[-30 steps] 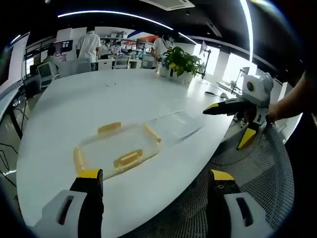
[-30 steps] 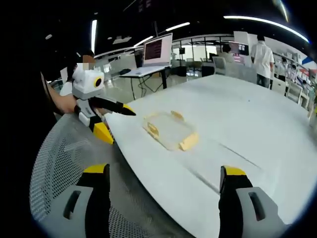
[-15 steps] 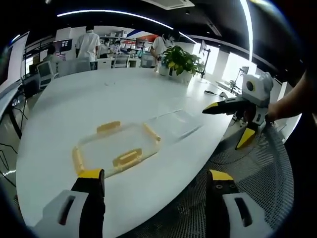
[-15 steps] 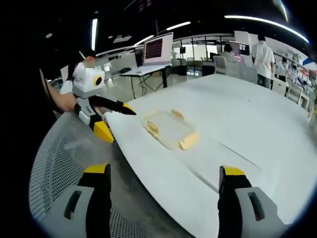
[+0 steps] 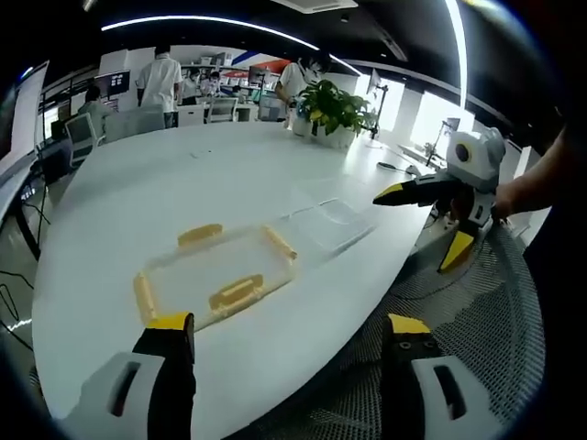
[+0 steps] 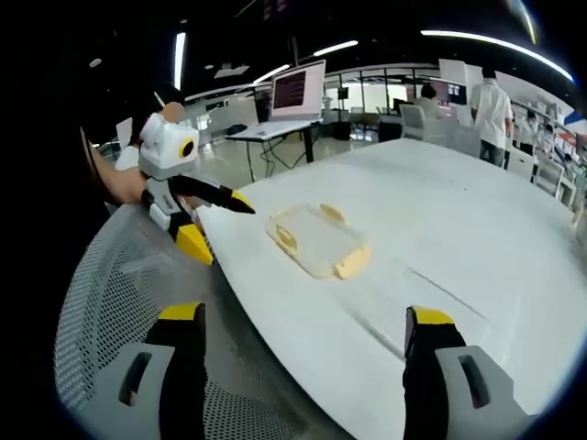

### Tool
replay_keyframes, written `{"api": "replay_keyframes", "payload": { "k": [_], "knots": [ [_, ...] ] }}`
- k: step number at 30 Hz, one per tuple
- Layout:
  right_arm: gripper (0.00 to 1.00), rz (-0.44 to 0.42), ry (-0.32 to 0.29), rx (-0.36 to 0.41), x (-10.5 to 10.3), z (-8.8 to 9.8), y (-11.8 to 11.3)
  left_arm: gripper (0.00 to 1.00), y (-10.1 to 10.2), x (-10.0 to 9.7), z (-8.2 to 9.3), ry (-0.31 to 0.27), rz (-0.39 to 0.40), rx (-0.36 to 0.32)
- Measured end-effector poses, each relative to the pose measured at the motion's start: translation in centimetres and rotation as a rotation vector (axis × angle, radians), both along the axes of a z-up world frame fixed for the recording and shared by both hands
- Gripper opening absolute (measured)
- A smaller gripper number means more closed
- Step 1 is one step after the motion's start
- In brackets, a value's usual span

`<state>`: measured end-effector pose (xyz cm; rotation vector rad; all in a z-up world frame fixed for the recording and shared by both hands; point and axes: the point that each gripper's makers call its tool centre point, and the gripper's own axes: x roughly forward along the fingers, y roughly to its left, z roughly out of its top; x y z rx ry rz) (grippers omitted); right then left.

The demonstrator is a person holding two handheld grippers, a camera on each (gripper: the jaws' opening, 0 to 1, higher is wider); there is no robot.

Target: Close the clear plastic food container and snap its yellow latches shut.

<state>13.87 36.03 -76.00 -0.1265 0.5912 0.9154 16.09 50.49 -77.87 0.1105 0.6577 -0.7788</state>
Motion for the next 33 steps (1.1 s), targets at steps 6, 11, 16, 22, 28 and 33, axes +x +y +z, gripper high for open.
{"api": "replay_keyframes", "payload": {
  "k": [6, 11, 16, 22, 28, 33],
  "knots": [
    [0.89, 0.046, 0.021, 0.003, -0.5, 0.3, 0.5, 0.77, -0.3, 0.3, 0.4, -0.029, -0.033, 0.013],
    [0.85, 0.028, 0.022, 0.047, 0.6, 1.6, 0.2, 0.74, -0.4, 0.1, 0.4, -0.017, -0.054, 0.022],
    [0.82, 0.032, 0.015, 0.039, 1.1, 1.7, 0.3, 0.66, 0.0, 0.2, 0.6, -0.032, -0.059, 0.039],
    [0.81, 0.082, 0.015, 0.008, 0.8, 1.3, 0.7, 0.69, 1.1, 0.6, 0.4, -0.007, -0.058, 0.044],
    [0.78, 0.076, 0.002, 0.02, 1.6, 1.9, 0.7, 0.79, 0.4, 0.4, 0.9, -0.018, -0.079, 0.026],
    [0.74, 0.071, 0.023, 0.003, 1.8, 1.6, 0.6, 0.86, 0.1, -0.1, 0.7, 0.007, -0.091, 0.014]
  ]
}}
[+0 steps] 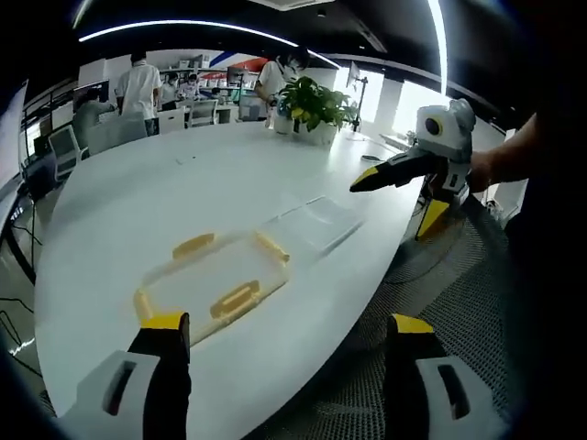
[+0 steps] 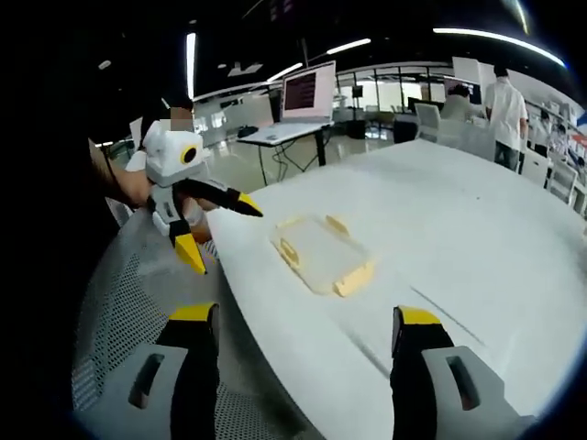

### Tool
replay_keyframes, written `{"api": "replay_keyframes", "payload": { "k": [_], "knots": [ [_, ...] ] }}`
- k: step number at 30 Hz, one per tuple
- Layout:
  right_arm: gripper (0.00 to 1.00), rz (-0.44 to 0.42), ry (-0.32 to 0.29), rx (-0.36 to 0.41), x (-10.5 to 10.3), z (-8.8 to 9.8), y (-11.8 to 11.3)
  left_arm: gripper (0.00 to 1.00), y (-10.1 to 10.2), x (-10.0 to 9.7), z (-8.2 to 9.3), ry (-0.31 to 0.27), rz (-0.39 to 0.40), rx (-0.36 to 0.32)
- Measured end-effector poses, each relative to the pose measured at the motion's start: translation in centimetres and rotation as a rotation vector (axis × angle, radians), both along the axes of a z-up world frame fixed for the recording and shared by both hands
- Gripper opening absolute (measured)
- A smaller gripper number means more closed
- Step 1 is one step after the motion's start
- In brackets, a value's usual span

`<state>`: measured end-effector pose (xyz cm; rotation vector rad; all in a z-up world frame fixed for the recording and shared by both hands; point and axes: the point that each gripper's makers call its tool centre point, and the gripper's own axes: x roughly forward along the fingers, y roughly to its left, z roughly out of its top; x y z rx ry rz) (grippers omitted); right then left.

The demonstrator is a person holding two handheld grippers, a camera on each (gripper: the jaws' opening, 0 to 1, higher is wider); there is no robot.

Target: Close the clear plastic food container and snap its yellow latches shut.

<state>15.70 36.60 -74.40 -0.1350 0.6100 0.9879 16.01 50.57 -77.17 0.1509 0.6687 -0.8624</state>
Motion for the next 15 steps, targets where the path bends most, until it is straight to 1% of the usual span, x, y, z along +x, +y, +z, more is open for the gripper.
{"api": "replay_keyframes", "payload": {
  "k": [2, 5, 9, 13, 15],
  "knots": [
    [0.75, 0.0, 0.002, 0.009, 0.0, 0.1, 0.1, 0.89, 0.0, -0.2, 0.0, 0.002, -0.006, -0.005],
    [0.76, 0.009, 0.011, 0.023, -0.1, 0.2, 0.5, 0.9, 0.1, -0.1, 0.2, 0.006, -0.001, -0.014],
    [0.76, 0.031, 0.01, 0.012, -0.2, 0.2, 1.0, 0.9, 0.5, -0.2, -0.1, 0.024, 0.018, -0.012],
    [0.77, 0.031, 0.018, 0.029, 0.1, 0.5, 1.6, 0.9, 0.7, -0.3, 0.1, 0.025, 0.022, -0.018],
    [0.77, 0.037, 0.011, 0.031, 0.2, 0.6, 1.9, 0.91, 0.9, -0.1, 0.2, 0.025, 0.02, -0.015]
  ]
}}
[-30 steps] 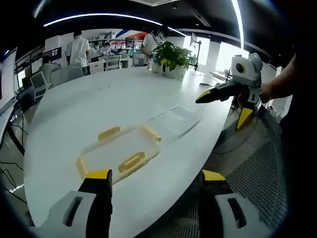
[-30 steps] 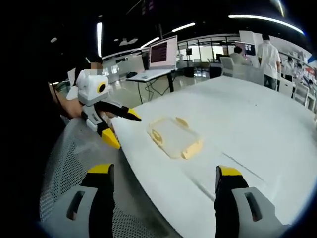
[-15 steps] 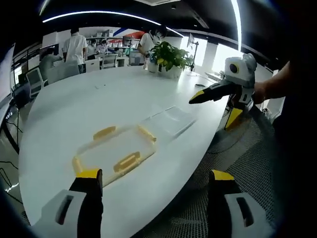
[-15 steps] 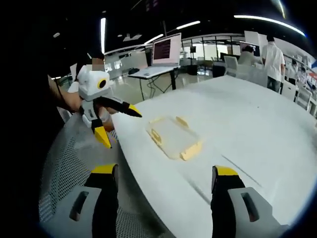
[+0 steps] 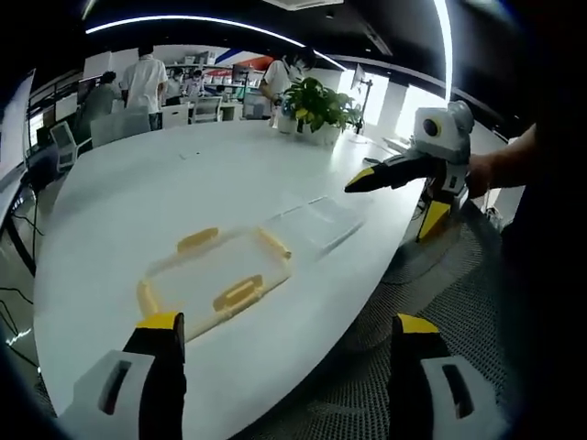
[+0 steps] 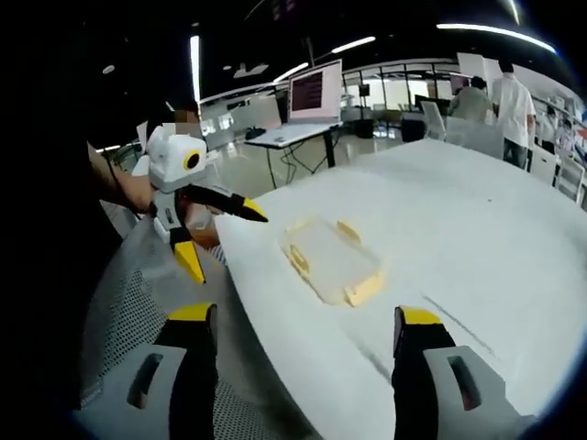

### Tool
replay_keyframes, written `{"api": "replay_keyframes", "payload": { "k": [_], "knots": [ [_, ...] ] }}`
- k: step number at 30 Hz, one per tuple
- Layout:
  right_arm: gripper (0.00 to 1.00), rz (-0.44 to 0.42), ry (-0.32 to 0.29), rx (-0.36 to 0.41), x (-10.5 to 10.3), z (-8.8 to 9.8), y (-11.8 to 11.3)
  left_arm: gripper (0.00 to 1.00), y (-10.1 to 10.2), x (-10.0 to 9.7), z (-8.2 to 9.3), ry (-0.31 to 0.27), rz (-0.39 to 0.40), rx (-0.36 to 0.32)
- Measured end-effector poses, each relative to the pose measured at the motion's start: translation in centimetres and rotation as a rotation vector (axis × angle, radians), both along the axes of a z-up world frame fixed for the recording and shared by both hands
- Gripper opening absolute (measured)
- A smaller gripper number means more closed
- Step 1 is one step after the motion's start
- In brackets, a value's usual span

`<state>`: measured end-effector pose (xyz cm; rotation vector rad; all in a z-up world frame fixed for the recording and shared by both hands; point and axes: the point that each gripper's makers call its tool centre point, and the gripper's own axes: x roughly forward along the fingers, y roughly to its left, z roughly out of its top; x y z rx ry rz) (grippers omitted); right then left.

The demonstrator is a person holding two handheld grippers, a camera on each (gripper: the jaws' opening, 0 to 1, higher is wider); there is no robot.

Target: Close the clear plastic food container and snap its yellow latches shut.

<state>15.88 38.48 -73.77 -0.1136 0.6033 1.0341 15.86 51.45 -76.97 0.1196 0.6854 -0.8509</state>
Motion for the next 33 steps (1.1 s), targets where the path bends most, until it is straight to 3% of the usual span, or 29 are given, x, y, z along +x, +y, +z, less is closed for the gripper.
{"api": "replay_keyframes", "payload": {
  "k": [9, 13, 24, 33],
  "knots": [
    [0.74, 0.025, -0.007, -0.024, 0.6, 0.2, 0.6, 0.89, 0.9, 0.9, 0.1, 0.005, -0.006, 0.01],
    [0.75, 0.029, -0.006, -0.036, 0.9, 0.2, 0.9, 0.87, 1.3, 0.8, -0.3, 0.002, -0.036, 0.055],
    [0.71, 0.048, -0.004, -0.057, 1.3, -0.5, 1.4, 0.86, 1.5, 1.3, -0.7, -0.003, -0.08, 0.084],
    [0.7, 0.064, -0.008, -0.071, 2.0, -0.9, 1.8, 0.81, 2.1, 1.8, -1.4, 0.034, -0.074, 0.09]
  ]
}}
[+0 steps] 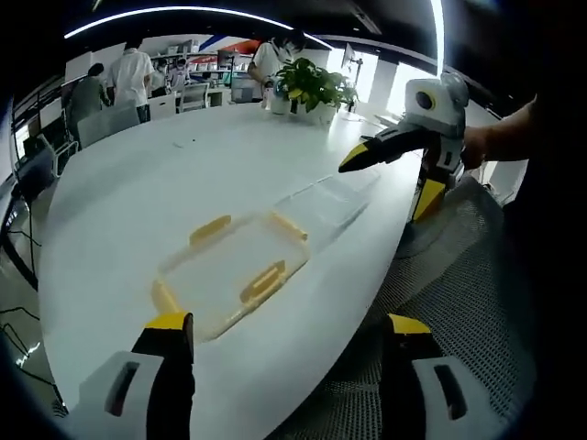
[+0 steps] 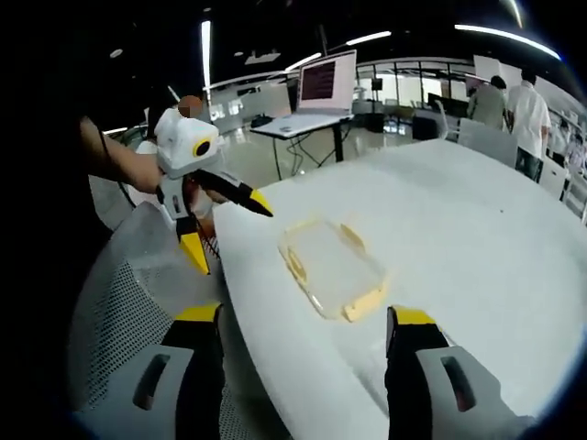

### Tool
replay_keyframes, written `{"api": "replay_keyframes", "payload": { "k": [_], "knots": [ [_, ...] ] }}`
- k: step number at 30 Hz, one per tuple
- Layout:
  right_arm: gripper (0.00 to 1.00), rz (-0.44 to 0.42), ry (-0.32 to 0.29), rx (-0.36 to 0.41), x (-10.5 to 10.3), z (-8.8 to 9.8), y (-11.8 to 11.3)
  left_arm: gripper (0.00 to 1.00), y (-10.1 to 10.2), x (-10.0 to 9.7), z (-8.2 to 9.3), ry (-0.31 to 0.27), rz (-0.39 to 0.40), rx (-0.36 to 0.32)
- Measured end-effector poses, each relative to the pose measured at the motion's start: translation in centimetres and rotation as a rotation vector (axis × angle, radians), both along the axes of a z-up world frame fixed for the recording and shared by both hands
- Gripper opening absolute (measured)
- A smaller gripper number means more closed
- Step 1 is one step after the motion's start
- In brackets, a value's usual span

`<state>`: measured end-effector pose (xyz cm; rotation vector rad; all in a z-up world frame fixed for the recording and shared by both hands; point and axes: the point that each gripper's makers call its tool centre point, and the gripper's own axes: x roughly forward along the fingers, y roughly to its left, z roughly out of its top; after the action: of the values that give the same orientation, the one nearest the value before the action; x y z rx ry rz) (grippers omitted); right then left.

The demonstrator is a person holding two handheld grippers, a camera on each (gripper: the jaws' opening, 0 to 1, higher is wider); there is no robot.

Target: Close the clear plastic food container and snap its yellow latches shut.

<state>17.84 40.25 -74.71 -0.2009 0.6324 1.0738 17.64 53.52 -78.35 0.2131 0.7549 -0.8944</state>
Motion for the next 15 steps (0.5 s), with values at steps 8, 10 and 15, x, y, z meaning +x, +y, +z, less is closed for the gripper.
{"api": "replay_keyframes", "payload": {
  "k": [8, 10, 15],
  "knots": [
    [0.69, 0.012, -0.002, 0.002, 0.8, 0.0, 0.3, 0.78, 0.5, 0.4, -0.4, 0.03, 0.01, -0.002],
    [0.69, 0.012, -0.001, 0.005, 0.9, 0.0, 0.4, 0.77, 0.6, 0.6, -0.4, 0.026, 0.006, 0.001],
    [0.7, 0.019, 0.0, -0.014, 1.2, -0.4, 0.4, 0.76, 0.9, 0.9, -0.7, 0.035, -0.003, 0.021]
  ]
}}
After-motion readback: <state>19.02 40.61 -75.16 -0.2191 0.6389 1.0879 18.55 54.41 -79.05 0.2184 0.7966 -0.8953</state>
